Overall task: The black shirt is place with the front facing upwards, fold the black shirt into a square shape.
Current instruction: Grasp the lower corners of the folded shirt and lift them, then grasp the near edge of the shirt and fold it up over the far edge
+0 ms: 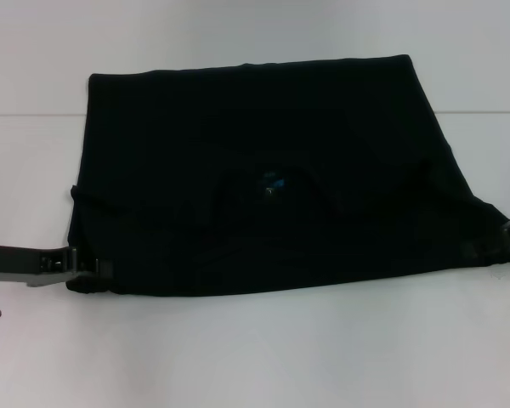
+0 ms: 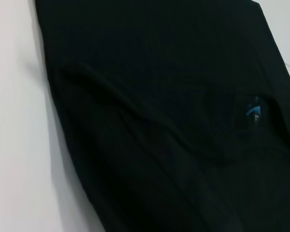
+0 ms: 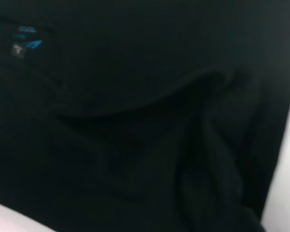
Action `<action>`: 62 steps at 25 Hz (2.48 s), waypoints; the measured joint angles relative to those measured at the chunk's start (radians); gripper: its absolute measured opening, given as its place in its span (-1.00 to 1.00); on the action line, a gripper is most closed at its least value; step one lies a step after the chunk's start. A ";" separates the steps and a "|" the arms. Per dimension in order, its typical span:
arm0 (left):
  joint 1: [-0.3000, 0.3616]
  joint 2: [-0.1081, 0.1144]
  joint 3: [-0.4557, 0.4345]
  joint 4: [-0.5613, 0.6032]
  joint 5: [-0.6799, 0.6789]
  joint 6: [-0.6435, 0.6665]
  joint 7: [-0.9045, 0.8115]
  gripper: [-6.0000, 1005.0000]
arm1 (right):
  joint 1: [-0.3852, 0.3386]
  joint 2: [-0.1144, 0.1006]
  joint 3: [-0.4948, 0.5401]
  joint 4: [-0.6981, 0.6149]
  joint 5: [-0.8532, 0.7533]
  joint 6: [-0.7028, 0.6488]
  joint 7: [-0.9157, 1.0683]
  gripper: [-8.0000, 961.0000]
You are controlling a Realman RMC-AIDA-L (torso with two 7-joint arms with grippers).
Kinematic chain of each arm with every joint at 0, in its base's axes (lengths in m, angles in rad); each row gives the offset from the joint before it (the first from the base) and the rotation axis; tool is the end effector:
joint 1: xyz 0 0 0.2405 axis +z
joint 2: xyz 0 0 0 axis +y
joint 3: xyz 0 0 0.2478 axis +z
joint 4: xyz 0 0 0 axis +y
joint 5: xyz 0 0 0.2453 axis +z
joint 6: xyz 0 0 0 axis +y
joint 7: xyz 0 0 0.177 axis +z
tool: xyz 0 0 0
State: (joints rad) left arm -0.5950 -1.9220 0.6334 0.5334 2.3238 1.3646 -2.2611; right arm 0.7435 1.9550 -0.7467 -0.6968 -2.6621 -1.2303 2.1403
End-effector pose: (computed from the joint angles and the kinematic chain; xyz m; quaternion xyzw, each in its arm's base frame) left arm -0.3454 0.3862 0.0120 -0.7603 -0.6228 -0.1141 0.1448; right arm 0.3195 0.4461 0.0317 -0.8646 0.4281 -0.0803 0.2505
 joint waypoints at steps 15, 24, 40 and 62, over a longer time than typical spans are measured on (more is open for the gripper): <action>-0.003 0.000 -0.001 0.001 0.000 0.008 -0.001 -0.89 | 0.029 0.007 -0.001 0.039 0.000 -0.001 -0.018 0.62; -0.003 0.000 -0.001 0.002 -0.002 0.010 -0.002 -0.89 | 0.030 0.007 0.001 0.037 0.000 -0.011 -0.017 0.26; -0.004 0.022 -0.028 -0.002 -0.003 0.115 0.019 -0.89 | 0.035 -0.029 0.009 0.022 0.007 -0.153 0.033 -0.84; 0.002 0.074 -0.140 -0.018 0.128 0.621 0.043 -0.89 | 0.002 -0.044 0.090 0.023 -0.004 -0.683 -0.114 -0.88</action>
State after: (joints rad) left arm -0.5932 -1.8481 0.4938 0.5156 2.4518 1.9861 -2.2182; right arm 0.7455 1.9105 -0.6570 -0.6741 -2.6662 -1.9137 2.0261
